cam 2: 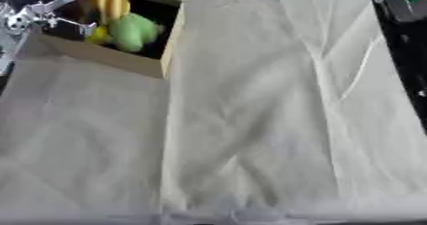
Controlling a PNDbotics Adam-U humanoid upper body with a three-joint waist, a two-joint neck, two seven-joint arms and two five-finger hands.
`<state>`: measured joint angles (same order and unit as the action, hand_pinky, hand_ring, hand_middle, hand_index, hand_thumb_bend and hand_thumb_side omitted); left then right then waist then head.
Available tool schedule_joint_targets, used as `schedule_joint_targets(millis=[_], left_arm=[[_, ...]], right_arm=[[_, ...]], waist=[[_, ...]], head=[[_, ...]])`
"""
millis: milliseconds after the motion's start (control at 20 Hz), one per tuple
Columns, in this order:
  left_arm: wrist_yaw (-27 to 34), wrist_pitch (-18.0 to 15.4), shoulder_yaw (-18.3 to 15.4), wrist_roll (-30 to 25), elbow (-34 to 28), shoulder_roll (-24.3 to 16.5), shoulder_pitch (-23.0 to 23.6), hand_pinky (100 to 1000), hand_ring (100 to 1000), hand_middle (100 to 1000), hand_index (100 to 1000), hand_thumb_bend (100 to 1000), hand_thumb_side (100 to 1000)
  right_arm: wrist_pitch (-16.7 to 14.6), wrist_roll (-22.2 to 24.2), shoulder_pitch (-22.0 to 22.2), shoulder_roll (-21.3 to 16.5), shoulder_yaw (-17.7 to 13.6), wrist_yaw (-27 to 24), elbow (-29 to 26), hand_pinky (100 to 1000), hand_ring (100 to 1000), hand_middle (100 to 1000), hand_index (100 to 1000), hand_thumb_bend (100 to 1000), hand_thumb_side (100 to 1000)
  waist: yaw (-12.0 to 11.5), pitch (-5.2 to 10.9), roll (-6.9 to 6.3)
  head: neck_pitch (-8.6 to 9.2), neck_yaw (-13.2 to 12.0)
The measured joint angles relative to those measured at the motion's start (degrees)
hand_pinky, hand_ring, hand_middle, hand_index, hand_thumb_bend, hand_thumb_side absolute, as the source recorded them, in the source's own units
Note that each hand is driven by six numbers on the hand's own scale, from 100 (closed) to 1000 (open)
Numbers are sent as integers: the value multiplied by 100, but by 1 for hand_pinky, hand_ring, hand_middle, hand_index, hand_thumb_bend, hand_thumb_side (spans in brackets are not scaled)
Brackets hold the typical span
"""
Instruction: Pick up objects on the table and place them in the box.
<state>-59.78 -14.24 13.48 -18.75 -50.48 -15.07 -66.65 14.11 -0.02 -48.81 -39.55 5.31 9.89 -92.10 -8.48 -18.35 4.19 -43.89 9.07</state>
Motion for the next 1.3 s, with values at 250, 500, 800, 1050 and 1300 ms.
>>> schedule_joint_targets(millis=[250, 500, 800, 1050, 1300], left_arm=[[334, 193, -70, 86, -306, -28, -15, 848, 899, 840, 938, 495, 194], [767, 456, -75, -2, -804, -233, -73, 845, 891, 827, 897, 480, 159], [1125, 787, -94, -300, -1295, -663, -84, 846, 889, 822, 888, 451, 134], [1403, 941, -107, -498, -1410, -1154, 131, 849, 889, 823, 904, 450, 133], [1754, 912, -112, -784, -1426, -1729, 412, 855, 893, 829, 917, 469, 141]], right_arm=[[2, 2, 59, 0, 1, 0, 4, 798, 783, 658, 814, 100, 651], [1, 1, 137, -2, 1, 0, 36, 798, 783, 658, 815, 100, 647], [-3, -3, 202, -24, -1, 0, 40, 799, 783, 657, 815, 100, 641], [-14, -19, 257, -78, -7, -3, 40, 800, 784, 659, 815, 100, 642], [-15, -39, 323, -127, -40, -15, 46, 800, 784, 659, 815, 100, 643]], waist=[[-49, 1, 0], [-138, 9, -32], [-244, 109, -69], [-314, 140, -80], [-395, 149, -80]], head=[[0, -6], [0, 20], [0, 61], [0, 93], [0, 132]])
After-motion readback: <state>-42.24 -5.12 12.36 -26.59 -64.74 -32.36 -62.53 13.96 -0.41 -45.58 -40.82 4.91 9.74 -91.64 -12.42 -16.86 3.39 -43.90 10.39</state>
